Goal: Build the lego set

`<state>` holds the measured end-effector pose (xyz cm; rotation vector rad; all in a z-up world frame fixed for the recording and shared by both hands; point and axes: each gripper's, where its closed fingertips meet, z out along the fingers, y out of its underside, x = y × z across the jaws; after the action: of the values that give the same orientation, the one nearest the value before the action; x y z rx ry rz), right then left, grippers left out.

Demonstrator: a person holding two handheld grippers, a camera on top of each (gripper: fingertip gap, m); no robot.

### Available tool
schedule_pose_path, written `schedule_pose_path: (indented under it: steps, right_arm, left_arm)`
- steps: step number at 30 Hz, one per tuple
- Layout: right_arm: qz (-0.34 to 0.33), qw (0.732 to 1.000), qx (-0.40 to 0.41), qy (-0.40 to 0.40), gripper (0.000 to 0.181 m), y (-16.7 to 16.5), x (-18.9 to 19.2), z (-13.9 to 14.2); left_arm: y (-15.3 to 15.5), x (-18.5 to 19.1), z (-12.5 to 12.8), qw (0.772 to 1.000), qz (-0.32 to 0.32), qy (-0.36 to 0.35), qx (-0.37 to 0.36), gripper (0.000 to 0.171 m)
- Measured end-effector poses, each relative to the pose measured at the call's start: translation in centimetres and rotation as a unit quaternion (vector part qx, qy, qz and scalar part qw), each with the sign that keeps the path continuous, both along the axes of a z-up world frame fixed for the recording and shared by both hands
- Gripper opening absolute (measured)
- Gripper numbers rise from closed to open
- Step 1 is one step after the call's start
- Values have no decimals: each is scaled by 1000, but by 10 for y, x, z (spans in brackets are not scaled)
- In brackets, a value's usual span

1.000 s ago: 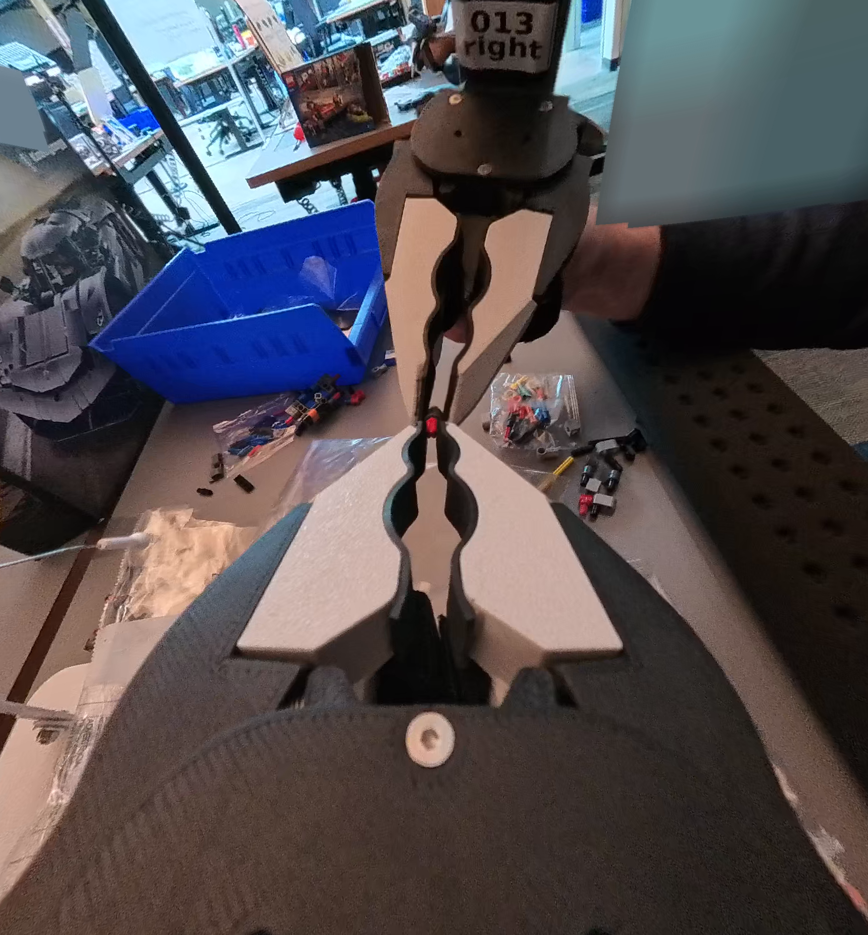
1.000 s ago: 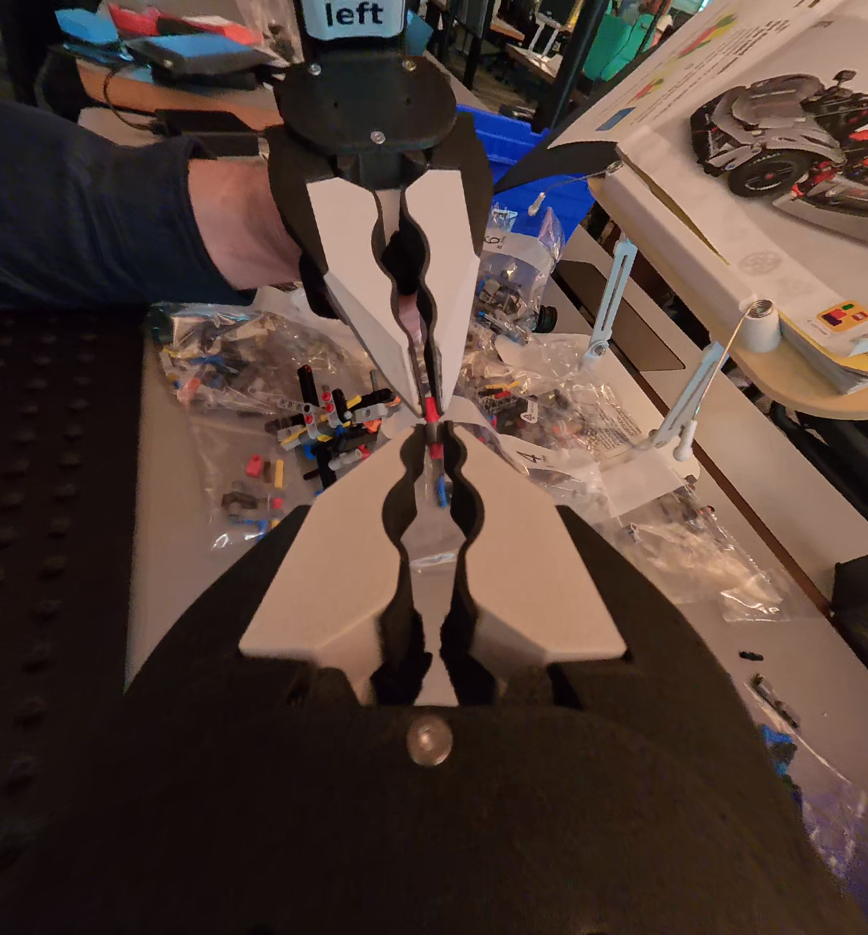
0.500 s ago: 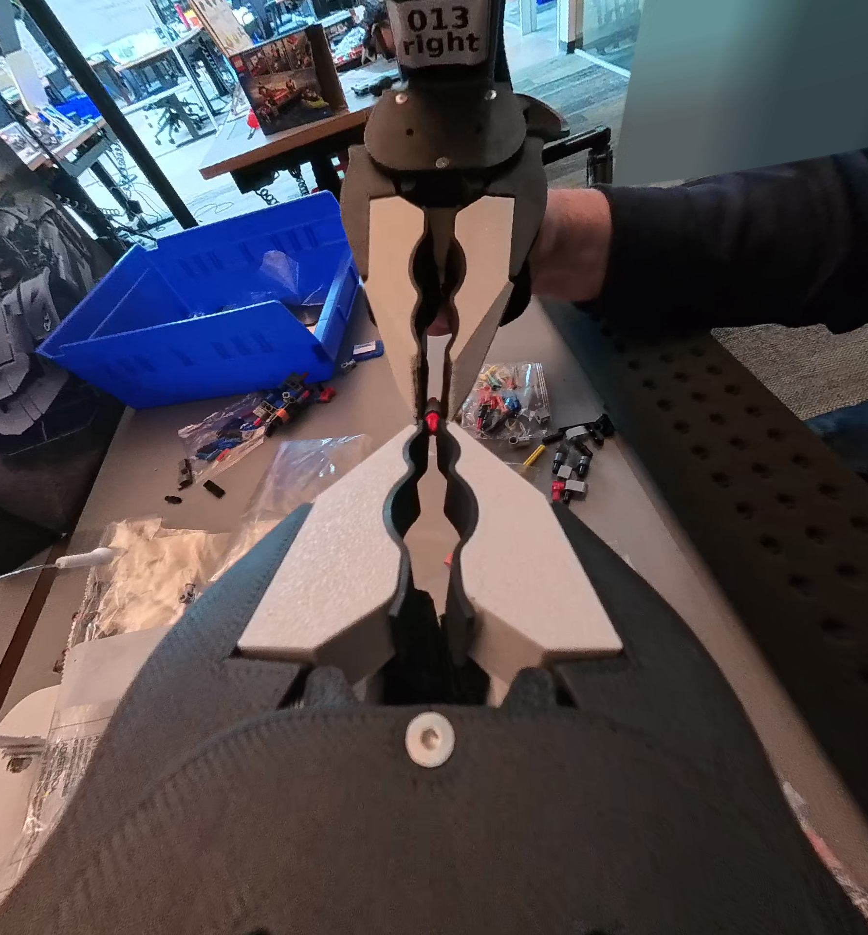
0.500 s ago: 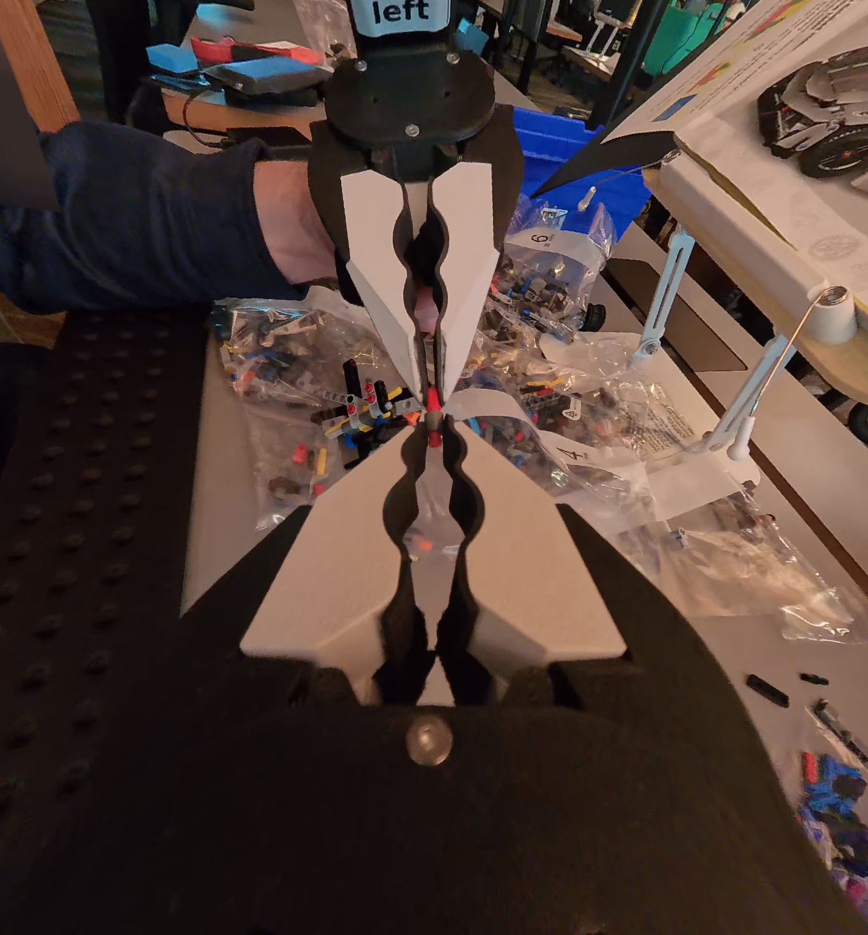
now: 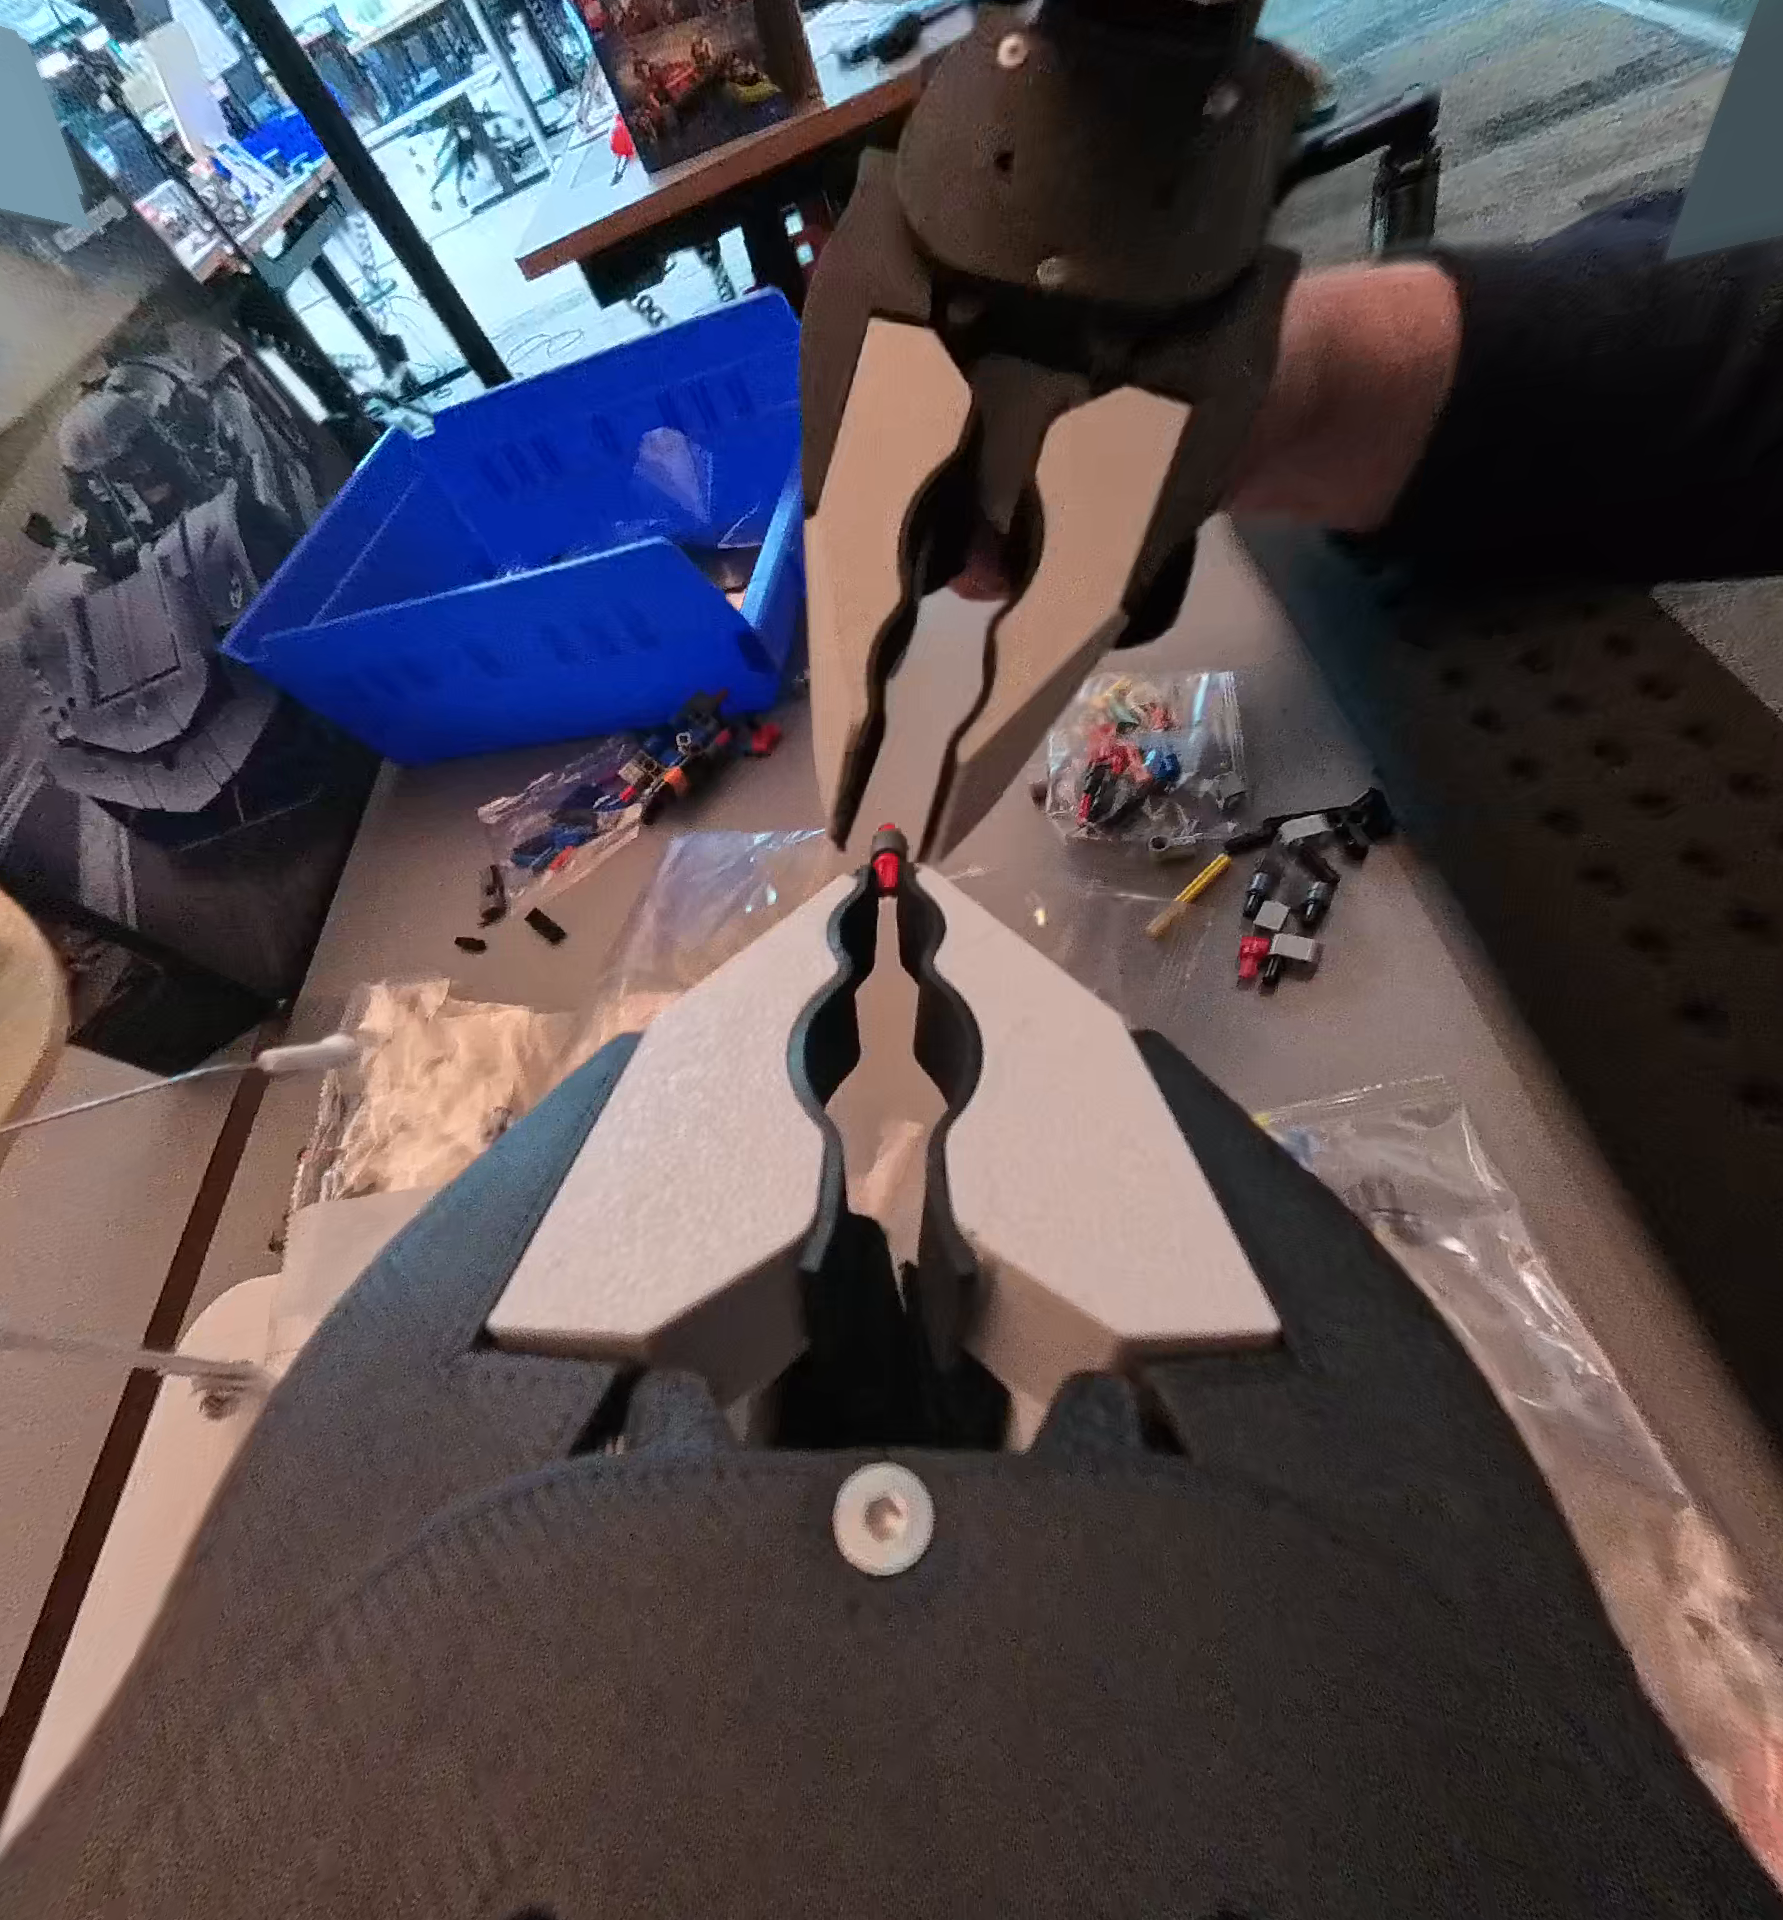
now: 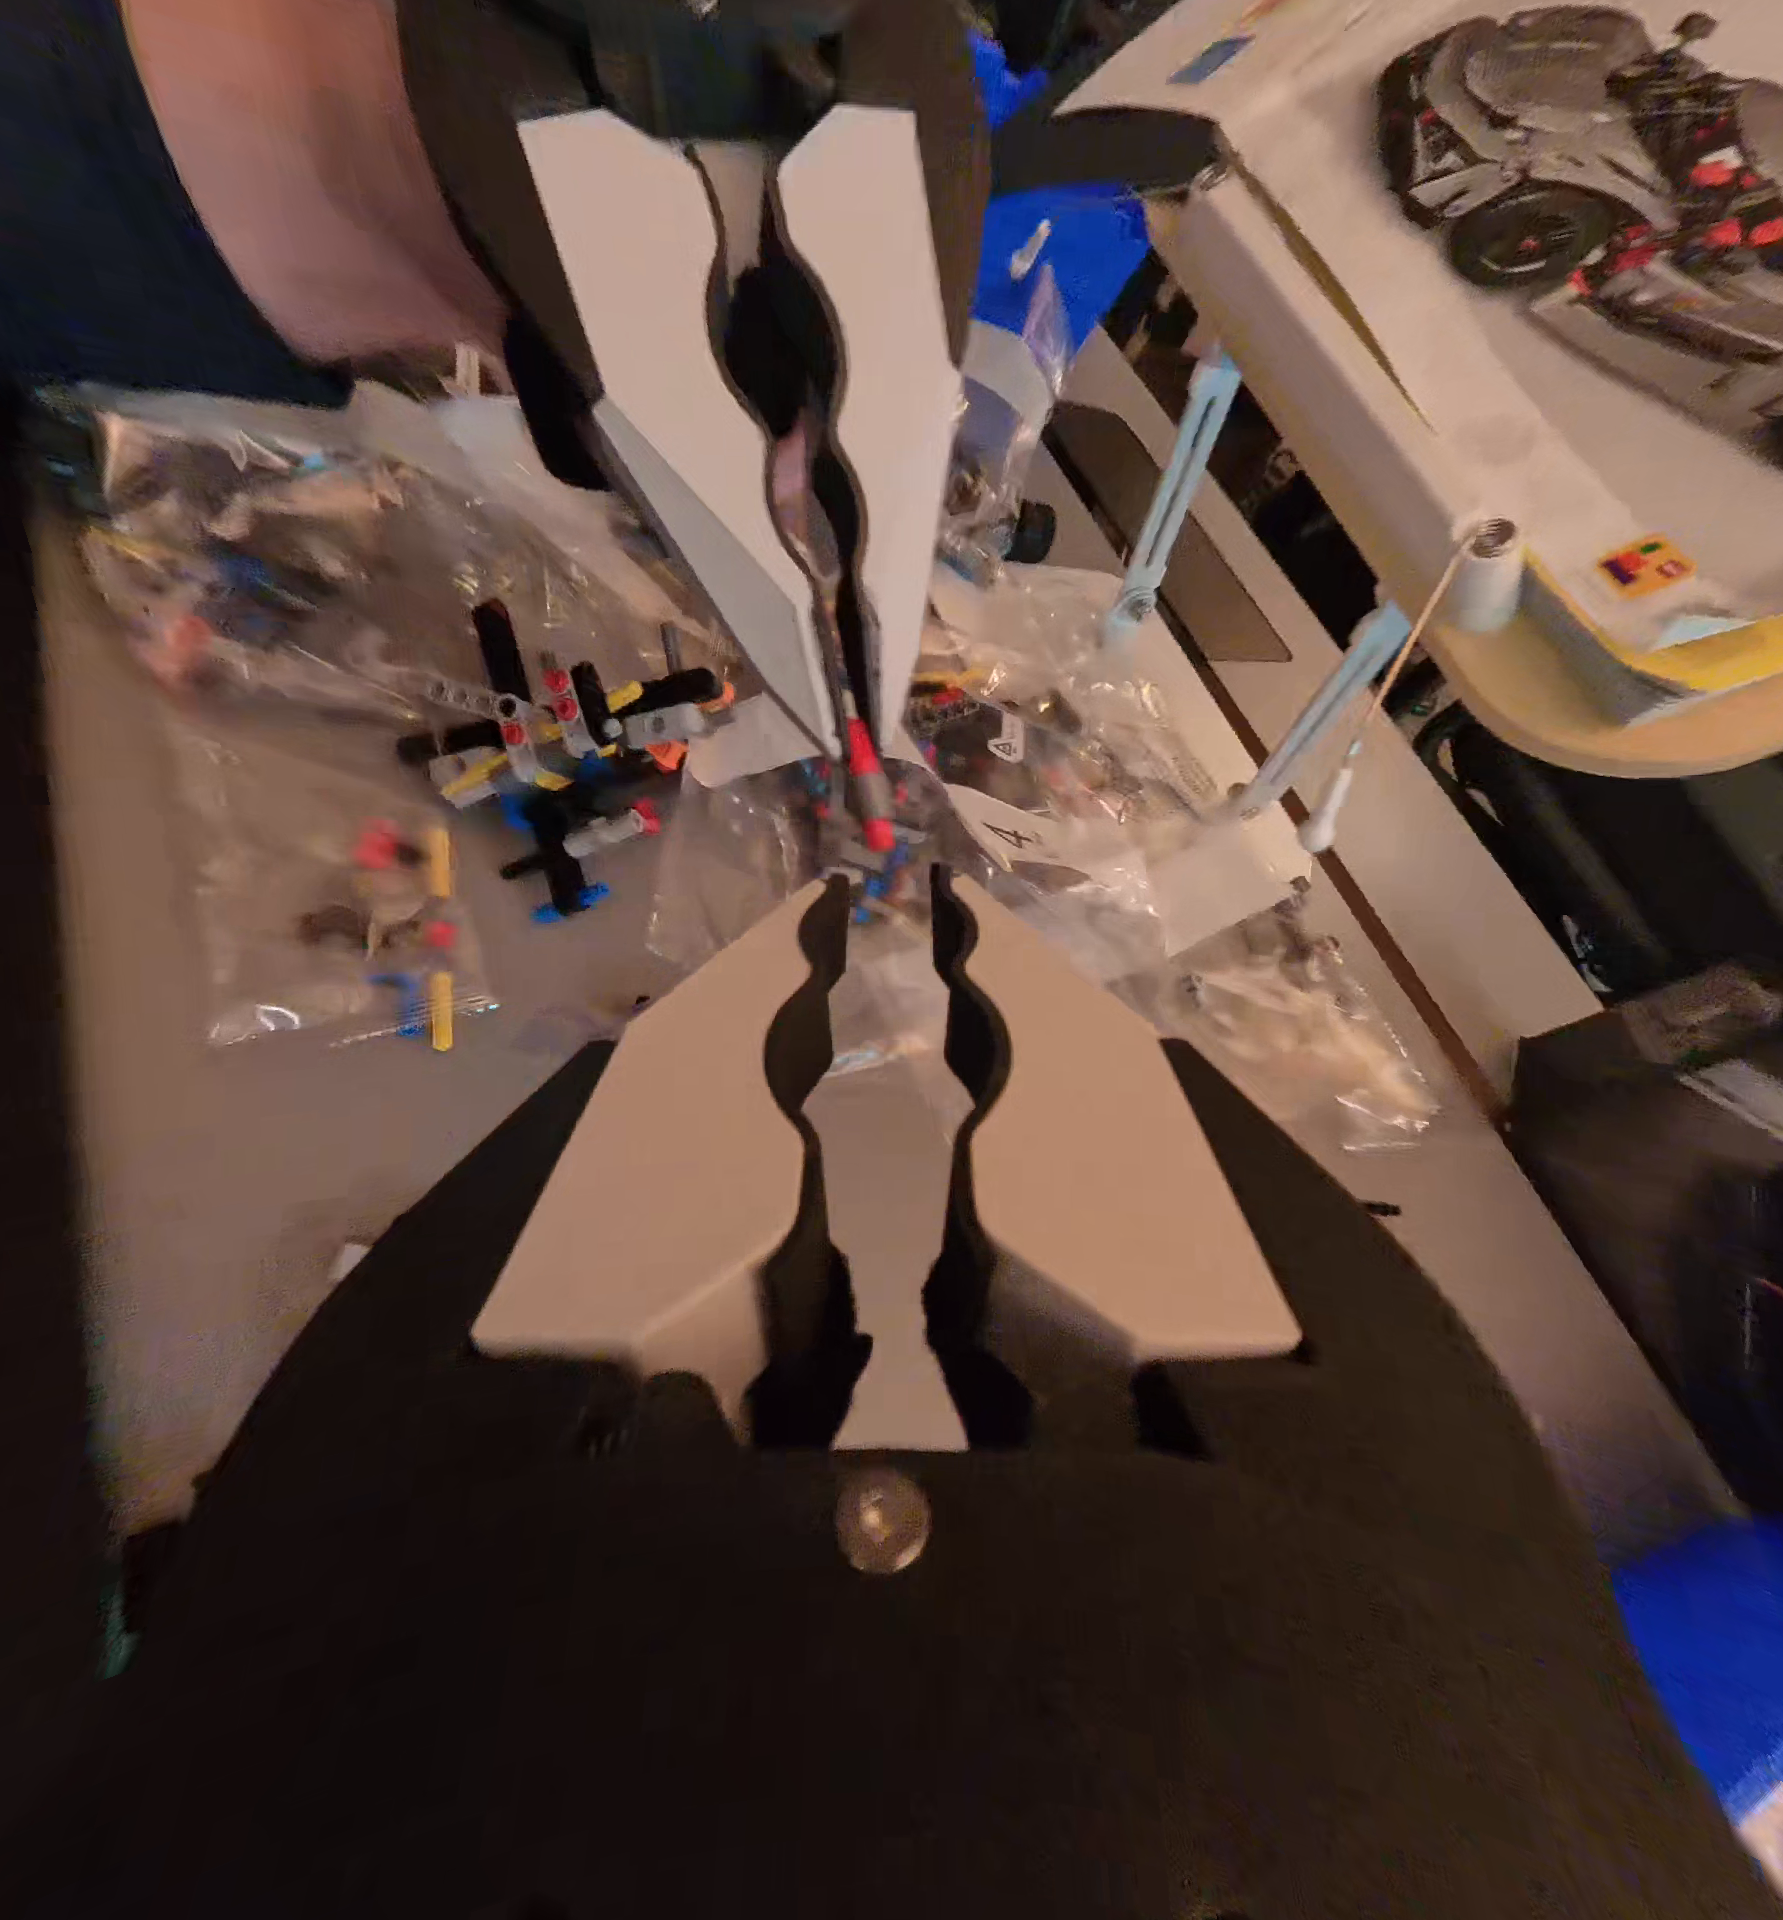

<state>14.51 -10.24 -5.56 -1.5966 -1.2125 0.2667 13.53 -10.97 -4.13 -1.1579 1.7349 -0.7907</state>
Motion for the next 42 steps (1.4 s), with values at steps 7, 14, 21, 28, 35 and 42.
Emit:
schedule_pose_path:
  steps: [7, 14, 21, 28, 35, 42]
  right_arm:
    - [-36, 994, 49, -86, 5, 7, -10, -11]
    - [-59, 990, 60, -116, 5, 12, -7, -17]
    - [-45, 993, 53, -97, 5, 8, -7, -17]
    - [-29, 993, 55, -103, 5, 4, -9, -21]
    - [-17, 995, 54, -85, 6, 1, -7, -18]
    - [-99, 990, 42, -94, 4, 10, 45, -17]
  left_arm:
    - [2, 7, -17, 998, 22, 47, 46, 3]
    - [6, 8, -21, 993, 42, 67, 82, 3]
    - [3, 8, -18, 995, 33, 60, 73, 3]
    - [-1, 3, -22, 996, 15, 67, 58, 3]
    - [-4, 4, -18, 998, 4, 51, 38, 2]
    - [35, -55, 39, 996, 72, -51, 12, 2]
